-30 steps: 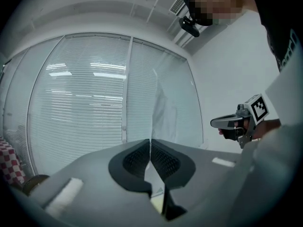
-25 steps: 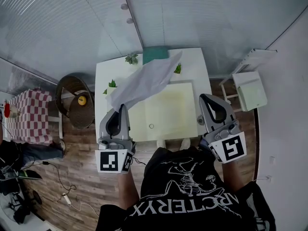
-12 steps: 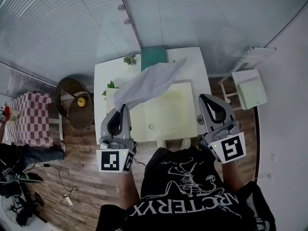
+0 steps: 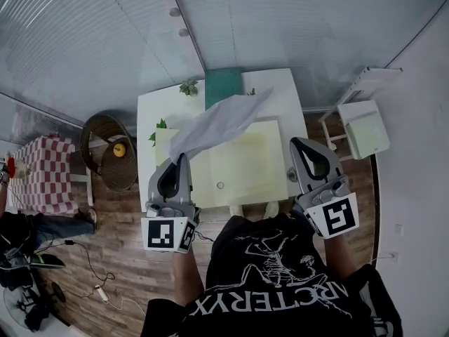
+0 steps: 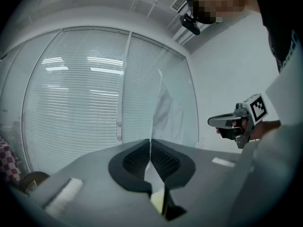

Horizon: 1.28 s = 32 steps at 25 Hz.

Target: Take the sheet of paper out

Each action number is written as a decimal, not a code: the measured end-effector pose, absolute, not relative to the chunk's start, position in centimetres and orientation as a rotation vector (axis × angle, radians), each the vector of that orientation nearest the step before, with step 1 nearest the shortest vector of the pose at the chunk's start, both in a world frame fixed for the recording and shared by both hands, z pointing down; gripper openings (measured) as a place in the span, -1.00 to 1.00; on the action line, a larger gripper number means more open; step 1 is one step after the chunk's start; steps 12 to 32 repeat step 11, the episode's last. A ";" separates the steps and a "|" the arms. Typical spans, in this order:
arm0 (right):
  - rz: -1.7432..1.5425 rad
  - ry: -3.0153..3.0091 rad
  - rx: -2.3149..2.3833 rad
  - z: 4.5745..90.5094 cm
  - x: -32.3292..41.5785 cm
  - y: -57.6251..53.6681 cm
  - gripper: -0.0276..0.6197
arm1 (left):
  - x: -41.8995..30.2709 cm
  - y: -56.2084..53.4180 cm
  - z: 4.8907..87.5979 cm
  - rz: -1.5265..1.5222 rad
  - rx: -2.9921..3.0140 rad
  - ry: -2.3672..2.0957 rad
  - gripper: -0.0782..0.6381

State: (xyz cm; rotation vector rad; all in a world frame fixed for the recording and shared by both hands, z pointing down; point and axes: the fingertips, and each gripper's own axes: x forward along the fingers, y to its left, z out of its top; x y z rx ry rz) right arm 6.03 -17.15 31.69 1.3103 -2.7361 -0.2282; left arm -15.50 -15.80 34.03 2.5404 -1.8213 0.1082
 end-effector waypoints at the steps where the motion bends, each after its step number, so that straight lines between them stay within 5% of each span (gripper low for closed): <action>1: -0.227 -2.735 1.309 31.7 6.0 -17.1 -0.88 | -15.5 -15.8 34.1 0.109 2.540 -1.820 -0.75; 32: -0.229 -2.732 1.304 31.7 5.9 -17.3 -0.88 | -15.5 -16.0 34.3 0.122 2.539 -1.815 -0.75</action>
